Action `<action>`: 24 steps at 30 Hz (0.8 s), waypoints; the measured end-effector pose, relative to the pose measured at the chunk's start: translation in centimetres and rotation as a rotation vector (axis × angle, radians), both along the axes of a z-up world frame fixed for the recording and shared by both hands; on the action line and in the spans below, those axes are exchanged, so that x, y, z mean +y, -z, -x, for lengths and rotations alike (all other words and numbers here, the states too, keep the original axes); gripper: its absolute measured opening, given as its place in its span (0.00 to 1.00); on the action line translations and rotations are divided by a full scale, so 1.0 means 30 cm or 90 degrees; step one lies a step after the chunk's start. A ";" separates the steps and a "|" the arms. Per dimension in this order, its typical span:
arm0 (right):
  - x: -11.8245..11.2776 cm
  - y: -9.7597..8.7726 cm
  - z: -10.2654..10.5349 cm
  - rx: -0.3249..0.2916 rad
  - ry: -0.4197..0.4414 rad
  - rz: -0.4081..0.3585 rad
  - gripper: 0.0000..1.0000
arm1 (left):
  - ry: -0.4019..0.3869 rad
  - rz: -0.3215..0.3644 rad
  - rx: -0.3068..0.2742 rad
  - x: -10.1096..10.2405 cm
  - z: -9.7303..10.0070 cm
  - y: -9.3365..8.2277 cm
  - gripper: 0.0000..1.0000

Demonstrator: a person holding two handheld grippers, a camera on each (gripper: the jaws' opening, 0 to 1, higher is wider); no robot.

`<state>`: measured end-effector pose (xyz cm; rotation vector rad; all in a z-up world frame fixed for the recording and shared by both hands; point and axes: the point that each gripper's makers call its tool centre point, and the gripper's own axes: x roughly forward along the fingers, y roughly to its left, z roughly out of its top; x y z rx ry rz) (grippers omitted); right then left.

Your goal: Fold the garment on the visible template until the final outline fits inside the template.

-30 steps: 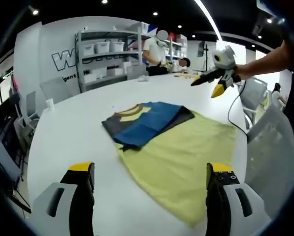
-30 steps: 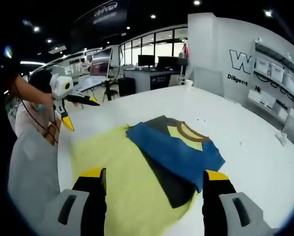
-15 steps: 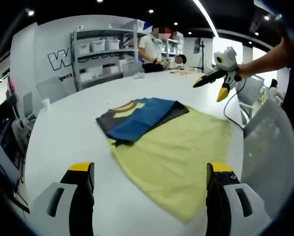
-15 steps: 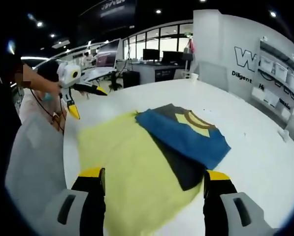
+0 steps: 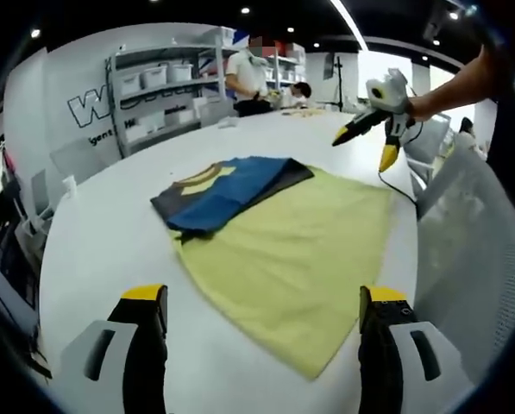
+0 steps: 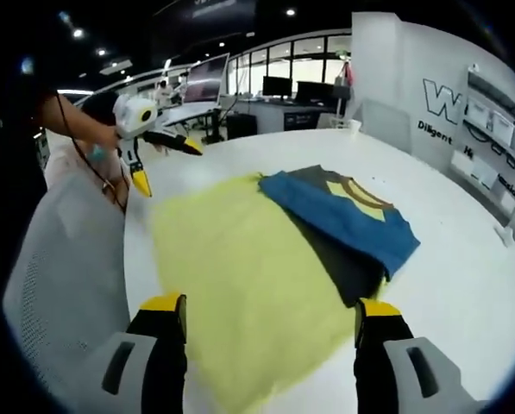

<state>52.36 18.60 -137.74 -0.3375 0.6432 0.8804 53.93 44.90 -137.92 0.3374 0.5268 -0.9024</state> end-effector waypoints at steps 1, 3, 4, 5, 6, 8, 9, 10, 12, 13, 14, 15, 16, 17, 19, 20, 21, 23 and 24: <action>-0.001 0.006 0.010 0.002 -0.002 0.000 0.77 | 0.001 -0.002 0.000 0.001 0.002 0.002 0.96; -0.004 0.019 0.025 0.006 -0.004 0.004 0.76 | 0.005 -0.004 0.001 0.006 0.005 0.013 0.96; -0.008 0.028 0.036 0.008 -0.007 0.008 0.75 | 0.006 -0.004 0.002 0.009 0.007 0.019 0.96; -0.009 0.032 0.043 0.007 -0.008 0.009 0.74 | 0.006 -0.005 0.003 0.011 0.009 0.024 0.95; -0.011 0.038 0.052 0.007 -0.009 0.009 0.73 | 0.008 -0.005 0.006 0.012 0.013 0.028 0.95; -0.014 0.048 0.067 0.010 -0.010 0.008 0.70 | 0.011 -0.006 0.007 0.012 0.021 0.034 0.94; -0.016 0.058 0.081 0.011 -0.013 0.011 0.69 | 0.013 -0.007 0.008 0.011 0.026 0.039 0.94; -0.018 0.064 0.088 0.011 -0.015 0.013 0.69 | 0.015 -0.008 0.009 0.010 0.031 0.042 0.93; -0.024 0.079 0.106 0.017 -0.015 0.017 0.68 | 0.022 -0.012 0.009 0.008 0.042 0.050 0.92; -0.028 0.086 0.114 0.019 -0.013 0.017 0.68 | 0.025 -0.015 0.010 0.008 0.047 0.055 0.91; -0.032 0.092 0.121 0.023 -0.010 0.017 0.67 | 0.027 -0.016 0.011 0.007 0.051 0.059 0.91; -0.037 0.098 0.127 0.026 -0.008 0.019 0.66 | 0.028 -0.016 0.013 0.006 0.054 0.063 0.91; -0.043 0.105 0.135 0.028 -0.007 0.021 0.65 | 0.028 -0.015 0.015 0.005 0.058 0.066 0.90; -0.048 0.110 0.140 0.030 -0.004 0.022 0.64 | 0.028 -0.015 0.016 0.005 0.060 0.069 0.90; -0.054 0.116 0.150 0.033 0.000 0.022 0.64 | 0.029 -0.015 0.020 0.003 0.069 0.074 0.89; -0.057 0.119 0.158 0.035 0.002 0.023 0.63 | 0.030 -0.016 0.019 0.002 0.073 0.075 0.89; -0.061 0.124 0.165 0.039 0.005 0.023 0.62 | 0.032 -0.017 0.017 0.000 0.077 0.075 0.88; -0.067 0.131 0.175 0.042 0.010 0.022 0.61 | 0.037 -0.018 0.019 -0.004 0.087 0.079 0.87; -0.069 0.136 0.180 0.044 0.013 0.022 0.61 | 0.039 -0.019 0.018 -0.004 0.091 0.080 0.86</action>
